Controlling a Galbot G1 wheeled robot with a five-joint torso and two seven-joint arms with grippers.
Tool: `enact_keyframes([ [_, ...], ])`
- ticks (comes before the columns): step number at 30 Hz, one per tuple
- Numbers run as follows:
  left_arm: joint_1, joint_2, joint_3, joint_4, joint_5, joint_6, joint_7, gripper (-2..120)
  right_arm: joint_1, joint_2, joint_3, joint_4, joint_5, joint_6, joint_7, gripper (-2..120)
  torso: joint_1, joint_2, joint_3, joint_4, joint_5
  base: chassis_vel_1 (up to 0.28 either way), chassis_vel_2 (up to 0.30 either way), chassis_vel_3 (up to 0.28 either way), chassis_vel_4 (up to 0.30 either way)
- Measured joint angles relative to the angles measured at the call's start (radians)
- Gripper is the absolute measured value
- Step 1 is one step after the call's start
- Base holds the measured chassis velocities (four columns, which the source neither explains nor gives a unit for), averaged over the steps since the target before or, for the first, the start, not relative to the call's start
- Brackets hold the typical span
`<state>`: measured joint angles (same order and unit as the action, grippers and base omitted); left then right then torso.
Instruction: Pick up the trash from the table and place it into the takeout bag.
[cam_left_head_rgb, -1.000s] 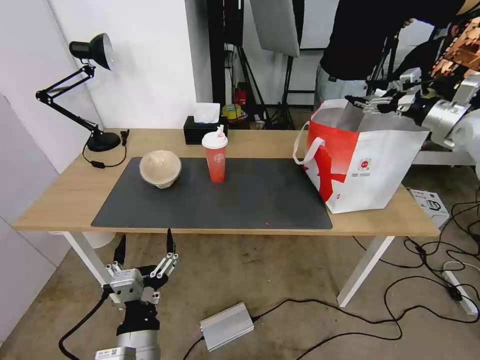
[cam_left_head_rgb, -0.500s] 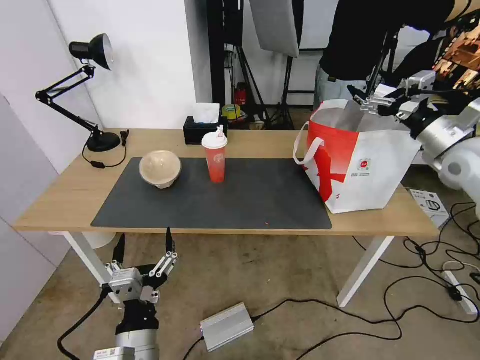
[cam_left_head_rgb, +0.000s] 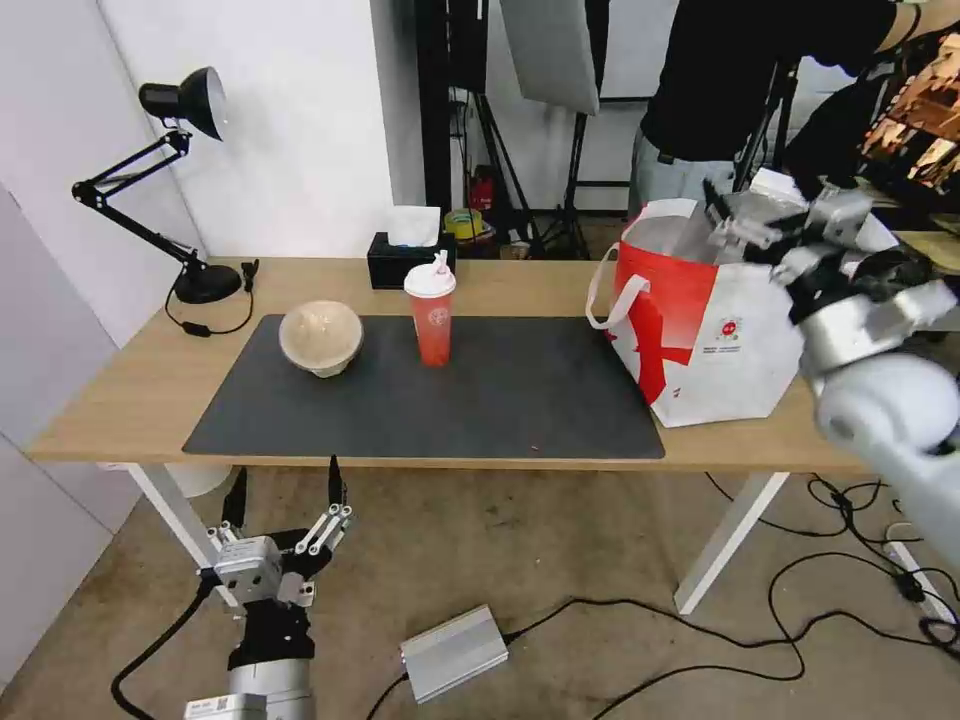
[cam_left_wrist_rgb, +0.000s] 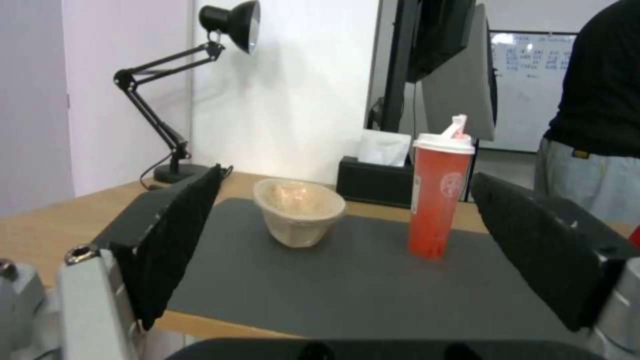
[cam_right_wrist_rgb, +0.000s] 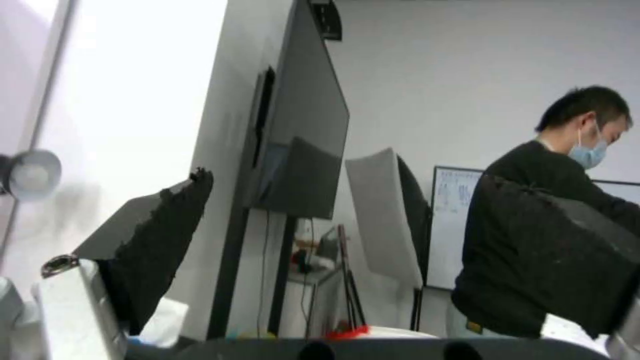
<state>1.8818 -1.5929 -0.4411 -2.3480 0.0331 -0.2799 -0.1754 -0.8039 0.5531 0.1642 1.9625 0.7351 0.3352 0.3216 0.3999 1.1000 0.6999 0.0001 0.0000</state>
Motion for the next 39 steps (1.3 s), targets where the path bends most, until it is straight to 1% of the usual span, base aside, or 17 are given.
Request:
enact_keyframes([
  [4,0.000,0.000,0.002,0.002,0.000,0.000,0.000,100,-0.033,0.036,-0.031,0.074,-0.076,0.006,0.114,100,0.000,0.000,0.000,-0.0002,-0.0001,0.000,0.000,0.000,0.000],
  [5,0.000,0.000,0.002,0.002,0.000,0.000,0.000,100,-0.033,0.036,-0.031,0.074,-0.076,0.006,0.114,100,0.000,0.000,0.000,-0.0002,-0.0001,0.000,0.000,0.000,0.000],
  [8,0.002,0.000,0.002,0.001,0.000,0.000,0.000,100,-0.082,0.064,-0.049,0.139,-0.124,0.004,0.182,100,0.000,0.000,0.000,0.0000,-0.0001,0.000,0.000,0.000,0.000],
  [10,0.003,0.000,0.001,0.000,0.000,0.000,0.000,100,-0.096,0.068,-0.049,0.155,-0.130,0.003,0.189,100,0.000,0.000,0.000,-0.0001,-0.0001,0.000,0.000,0.000,0.000],
  [13,0.010,0.000,-0.004,-0.007,0.000,-0.008,0.000,100,-0.157,0.084,-0.045,0.190,-0.175,0.007,0.214,100,0.000,0.000,0.000,-0.0002,-0.0001,0.000,0.000,0.000,0.000],
  [19,0.013,0.000,-0.005,-0.009,0.001,-0.011,0.000,100,-0.240,0.106,-0.035,0.227,-0.194,0.010,0.246,100,0.000,0.000,0.000,-0.0002,0.0000,0.000,0.000,0.000,0.000],
  [23,0.011,-0.001,-0.001,-0.008,0.003,-0.012,0.000,100,-0.376,0.145,-0.030,0.266,-0.242,0.004,0.290,100,0.000,0.000,0.000,-0.0002,0.0000,0.000,0.000,0.000,0.000],
  [24,0.011,-0.001,-0.001,-0.008,0.003,-0.012,0.000,100,-0.376,0.145,-0.030,0.266,-0.242,0.004,0.290,100,0.000,0.000,0.000,-0.0002,0.0000,0.000,0.000,0.000,0.000],
  [27,0.011,-0.001,-0.003,-0.006,0.004,-0.013,-0.003,100,-0.474,0.183,-0.025,0.271,-0.294,0.008,0.297,100,0.000,0.000,0.000,-0.0003,0.0000,0.000,0.000,0.000,0.000],
  [28,0.011,-0.001,-0.003,-0.006,0.004,-0.013,-0.003,100,-0.474,0.183,-0.025,0.271,-0.294,0.008,0.297,100,0.000,0.000,0.000,-0.0003,0.0000,0.000,0.000,0.000,0.000],
  [32,0.012,-0.001,-0.003,-0.007,0.004,-0.013,-0.003,100,-0.551,0.220,-0.028,0.270,-0.340,0.021,0.296,100,0.000,0.000,0.000,-0.0002,0.0001,0.000,0.000,0.000,0.000],
  [33,0.012,-0.001,-0.003,-0.007,0.004,-0.013,-0.003,100,-0.551,0.220,-0.028,0.270,-0.340,0.021,0.296,100,0.000,0.000,0.000,-0.0002,0.0001,0.000,0.000,0.000,0.000],
  [35,0.012,-0.001,-0.003,-0.007,0.005,-0.013,-0.003,100,-0.599,0.233,-0.030,0.270,-0.362,0.022,0.291,100,0.000,0.000,0.000,0.0000,0.0000,0.000,0.000,0.000,0.000],
  [37,0.012,-0.001,-0.003,-0.007,0.005,-0.014,-0.003,100,-0.648,0.246,-0.030,0.272,-0.391,0.020,0.281,100,0.000,0.000,0.000,-0.0002,0.0000,0.000,0.000,0.000,0.000],
  [39,0.012,-0.001,-0.003,-0.007,0.005,-0.014,-0.003,100,-0.665,0.252,-0.032,0.272,-0.404,0.020,0.278,100,0.000,0.000,0.000,-0.0004,0.0001,0.000,0.000,0.000,0.000],
])
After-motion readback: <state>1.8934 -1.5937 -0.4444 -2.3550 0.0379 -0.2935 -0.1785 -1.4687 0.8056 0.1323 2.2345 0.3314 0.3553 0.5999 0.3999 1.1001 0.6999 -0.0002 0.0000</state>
